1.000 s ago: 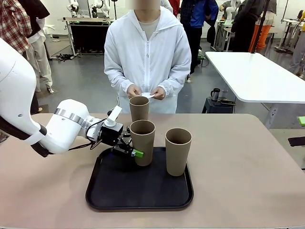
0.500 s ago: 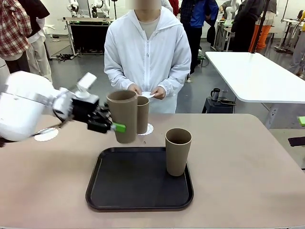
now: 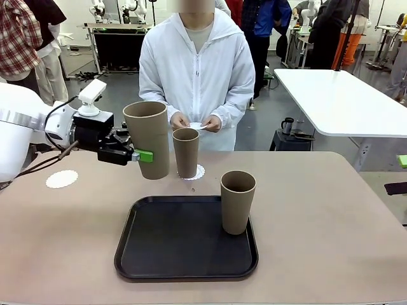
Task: Place coasters on the table and set cups on them.
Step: Take one Reusable plastic cup from the Flat Tray and place it on a coaster set by the human.
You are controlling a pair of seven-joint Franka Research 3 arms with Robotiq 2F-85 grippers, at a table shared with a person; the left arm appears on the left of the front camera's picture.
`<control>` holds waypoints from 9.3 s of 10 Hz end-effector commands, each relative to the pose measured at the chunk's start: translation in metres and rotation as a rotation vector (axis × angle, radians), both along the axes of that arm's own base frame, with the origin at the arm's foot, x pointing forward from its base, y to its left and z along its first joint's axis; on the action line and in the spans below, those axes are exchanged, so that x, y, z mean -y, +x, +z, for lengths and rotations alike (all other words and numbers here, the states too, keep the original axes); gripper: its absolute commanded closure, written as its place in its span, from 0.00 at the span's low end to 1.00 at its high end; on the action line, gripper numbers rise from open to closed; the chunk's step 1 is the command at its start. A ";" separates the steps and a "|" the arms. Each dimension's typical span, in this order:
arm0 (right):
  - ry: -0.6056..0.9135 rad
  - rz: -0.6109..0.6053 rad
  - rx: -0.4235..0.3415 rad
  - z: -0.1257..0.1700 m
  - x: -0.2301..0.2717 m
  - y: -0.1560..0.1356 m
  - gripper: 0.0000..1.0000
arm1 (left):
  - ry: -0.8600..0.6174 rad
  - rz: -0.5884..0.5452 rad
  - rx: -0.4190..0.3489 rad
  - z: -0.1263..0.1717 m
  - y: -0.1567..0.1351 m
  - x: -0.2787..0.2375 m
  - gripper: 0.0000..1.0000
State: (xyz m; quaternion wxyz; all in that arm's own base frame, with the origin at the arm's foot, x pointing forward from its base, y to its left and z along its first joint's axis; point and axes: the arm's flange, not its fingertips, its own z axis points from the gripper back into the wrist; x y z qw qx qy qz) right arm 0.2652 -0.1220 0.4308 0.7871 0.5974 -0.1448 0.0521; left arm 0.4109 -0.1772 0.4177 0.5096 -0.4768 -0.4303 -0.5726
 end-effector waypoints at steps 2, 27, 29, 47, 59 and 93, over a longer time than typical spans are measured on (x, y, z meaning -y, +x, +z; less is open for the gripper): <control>0.012 0.004 0.017 0.000 0.001 0.000 0.00 | 0.002 -0.002 0.007 0.000 0.005 0.005 1.00; 0.012 0.004 0.017 0.000 0.001 0.000 0.00 | 0.018 0.652 0.026 -0.087 0.085 -0.325 0.16; 0.012 0.004 0.017 0.000 0.001 0.000 0.00 | 0.024 0.628 0.016 -0.093 0.097 -0.329 0.16; 0.012 0.004 0.017 0.000 0.001 0.000 0.00 | 0.042 0.528 0.019 -0.149 0.118 -0.355 0.16; 0.012 0.004 0.017 0.000 0.001 0.000 0.00 | 0.017 0.511 0.000 -0.174 0.135 -0.361 0.16; 0.012 0.004 0.017 0.000 0.001 0.000 0.00 | 1.040 0.591 -0.076 0.105 -0.028 -0.296 0.00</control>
